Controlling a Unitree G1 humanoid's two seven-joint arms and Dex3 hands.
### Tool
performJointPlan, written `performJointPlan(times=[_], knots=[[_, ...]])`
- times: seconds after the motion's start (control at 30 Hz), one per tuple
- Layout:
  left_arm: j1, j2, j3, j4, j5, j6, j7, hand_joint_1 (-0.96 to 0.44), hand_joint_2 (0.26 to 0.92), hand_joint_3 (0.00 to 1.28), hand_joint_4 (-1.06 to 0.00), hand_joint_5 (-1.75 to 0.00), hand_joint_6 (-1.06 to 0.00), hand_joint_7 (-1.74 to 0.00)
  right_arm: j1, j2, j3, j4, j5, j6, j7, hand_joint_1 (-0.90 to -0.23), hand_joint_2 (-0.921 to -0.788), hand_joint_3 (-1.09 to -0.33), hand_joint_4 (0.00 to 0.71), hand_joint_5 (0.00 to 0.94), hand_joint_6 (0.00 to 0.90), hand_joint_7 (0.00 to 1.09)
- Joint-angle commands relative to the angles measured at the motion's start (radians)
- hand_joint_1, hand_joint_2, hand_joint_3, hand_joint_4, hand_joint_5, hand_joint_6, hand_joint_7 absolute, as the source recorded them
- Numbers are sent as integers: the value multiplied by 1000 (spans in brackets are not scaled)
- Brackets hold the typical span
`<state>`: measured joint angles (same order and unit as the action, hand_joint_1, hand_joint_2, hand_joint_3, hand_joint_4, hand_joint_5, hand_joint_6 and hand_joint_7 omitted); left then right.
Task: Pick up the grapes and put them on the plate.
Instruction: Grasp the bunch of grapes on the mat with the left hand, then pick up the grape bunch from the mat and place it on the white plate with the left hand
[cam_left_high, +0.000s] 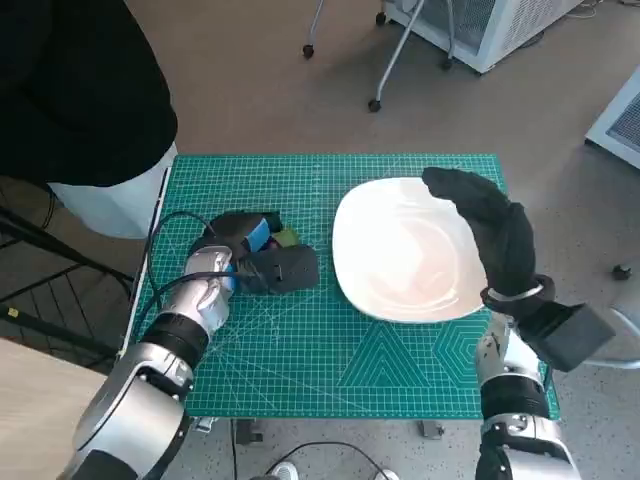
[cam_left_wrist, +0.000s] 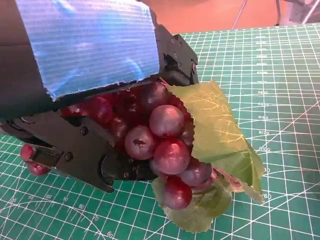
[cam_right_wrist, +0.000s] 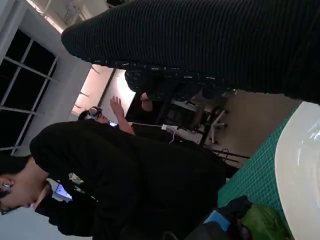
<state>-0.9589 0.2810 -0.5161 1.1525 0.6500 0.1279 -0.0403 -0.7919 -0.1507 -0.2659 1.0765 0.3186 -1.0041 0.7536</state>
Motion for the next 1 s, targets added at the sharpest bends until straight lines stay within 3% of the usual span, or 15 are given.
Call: performJointPlan(times=[0.03, 0.43, 0.67, 1.0], knots=[[37, 13, 2, -30, -3, 14, -26, 7, 921, 224, -484, -1557, -517, -1104, 0, -5, -2, 10, 5, 16, 10, -468, -921, -551, 238, 0, 201, 0], [60, 42, 9, -162, 4, 56, -60, 7, 921, 226, -472, -1570, -526, -1092, -4, -10, -13, 9, 11, 19, 11, -465, -921, -553, 240, 2, 199, 0], [84, 73, 22, -324, 12, 118, -113, 3, 921, 248, -446, -1436, -461, -1340, -3, -9, -19, 5, 19, 22, 7, -460, -921, -555, 242, 2, 198, 0], [124, 117, 44, -621, 39, 242, -206, 2, 919, 278, -414, -1444, -423, -1408, -1, -2, -21, 2, 25, 20, 0, -452, -921, -556, 244, 2, 199, 1]])
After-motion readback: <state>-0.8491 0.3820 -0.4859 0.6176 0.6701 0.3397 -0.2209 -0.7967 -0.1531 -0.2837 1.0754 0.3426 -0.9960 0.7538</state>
